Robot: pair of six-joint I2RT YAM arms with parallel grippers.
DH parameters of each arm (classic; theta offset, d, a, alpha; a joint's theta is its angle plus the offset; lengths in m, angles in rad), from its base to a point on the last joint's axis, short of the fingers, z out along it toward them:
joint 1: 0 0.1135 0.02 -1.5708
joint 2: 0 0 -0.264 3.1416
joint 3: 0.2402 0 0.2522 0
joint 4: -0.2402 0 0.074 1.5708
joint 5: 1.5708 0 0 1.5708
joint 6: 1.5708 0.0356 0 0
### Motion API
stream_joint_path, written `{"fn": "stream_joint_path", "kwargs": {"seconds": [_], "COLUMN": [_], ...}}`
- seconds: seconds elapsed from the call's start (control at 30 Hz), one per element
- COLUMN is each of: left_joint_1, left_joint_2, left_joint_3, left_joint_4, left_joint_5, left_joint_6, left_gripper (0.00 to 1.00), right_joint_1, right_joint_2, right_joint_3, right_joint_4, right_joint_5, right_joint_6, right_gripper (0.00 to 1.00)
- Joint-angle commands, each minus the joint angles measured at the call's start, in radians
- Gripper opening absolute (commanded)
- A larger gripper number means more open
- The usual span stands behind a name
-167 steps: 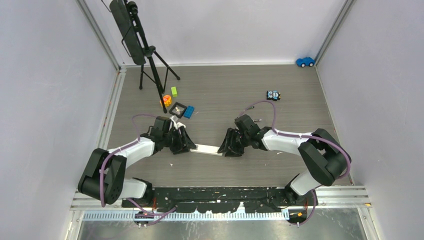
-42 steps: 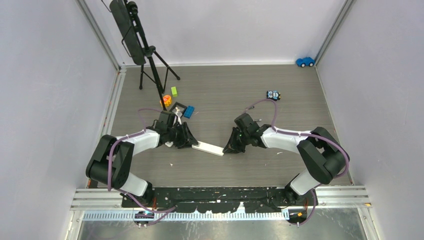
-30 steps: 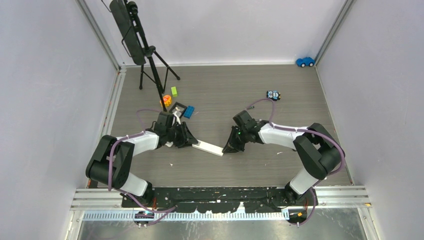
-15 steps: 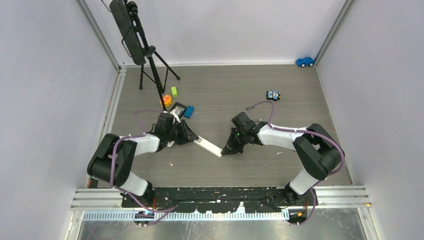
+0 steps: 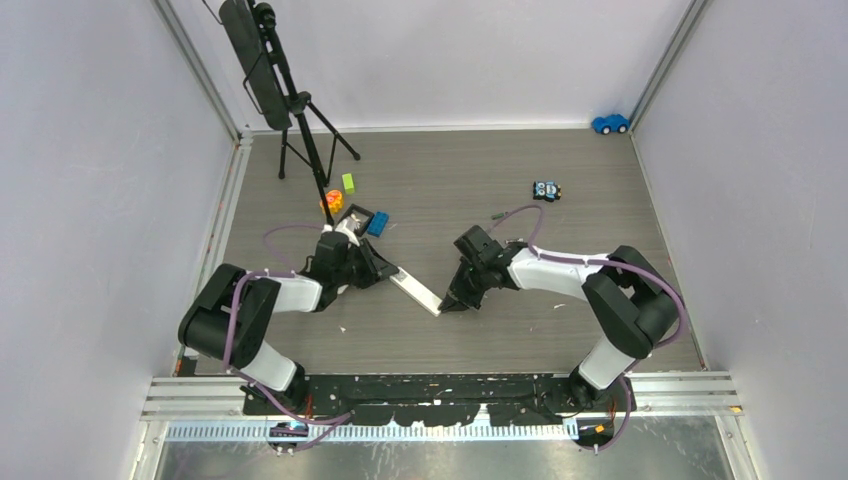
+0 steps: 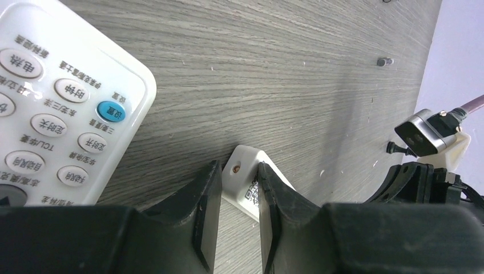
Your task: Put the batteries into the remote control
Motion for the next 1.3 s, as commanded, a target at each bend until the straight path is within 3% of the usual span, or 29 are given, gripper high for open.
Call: {"fn": "stream_joint_path", "kwargs": {"seconds": [0.0,0.17,0.4,0.57,0.6,0.67,0.7,0.77,0.87,1.0,1.1,1.27], "left_joint_1": [-0.091,-0.089,-0.080,-0.074,-0.074,-0.074,-0.074,-0.073,-0.070,-0.045,-0.006,0.054], "left_joint_2": [0.110,0.074,-0.063,-0.117,-0.125,-0.141,-0.155,-0.180,-0.248,-0.337,-0.395,-0.487], "left_joint_3": [-0.082,-0.030,0.132,0.273,0.296,0.340,0.359,0.391,0.419,0.428,0.423,0.384], "left_joint_4": [-0.286,-0.342,-0.588,-0.724,-0.746,-0.779,-0.796,-0.837,-0.903,-1.023,-1.096,-1.126], "left_joint_5": [0.065,0.065,-0.030,-0.089,-0.092,-0.098,-0.104,-0.126,-0.189,-0.310,-0.397,-0.421], "left_joint_6": [0.005,0.020,0.124,0.219,0.230,0.245,0.249,0.255,0.268,0.292,0.292,0.281], "left_gripper": [0.29,0.29,0.33,0.45,0.49,0.56,0.59,0.66,0.78,0.94,0.99,1.00], "right_joint_1": [0.025,0.027,0.028,0.028,0.028,0.028,0.028,0.028,0.034,0.055,0.089,0.172], "right_joint_2": [0.128,0.085,-0.082,-0.249,-0.277,-0.321,-0.334,-0.342,-0.313,-0.213,-0.102,0.130], "right_joint_3": [0.100,0.110,0.030,-0.039,-0.038,-0.028,-0.022,-0.003,0.041,0.124,0.220,0.444], "right_joint_4": [0.321,0.256,0.130,0.109,0.095,0.071,0.064,0.049,0.030,0.010,-0.035,-0.202], "right_joint_5": [0.254,0.251,0.233,0.193,0.192,0.186,0.182,0.187,0.210,0.230,0.292,0.345], "right_joint_6": [0.071,0.029,-0.080,-0.228,-0.269,-0.362,-0.406,-0.488,-0.623,-0.829,-0.969,-1.185], "right_gripper": [0.09,0.12,0.21,0.34,0.37,0.60,0.67,0.71,0.71,0.80,0.86,0.87]}}
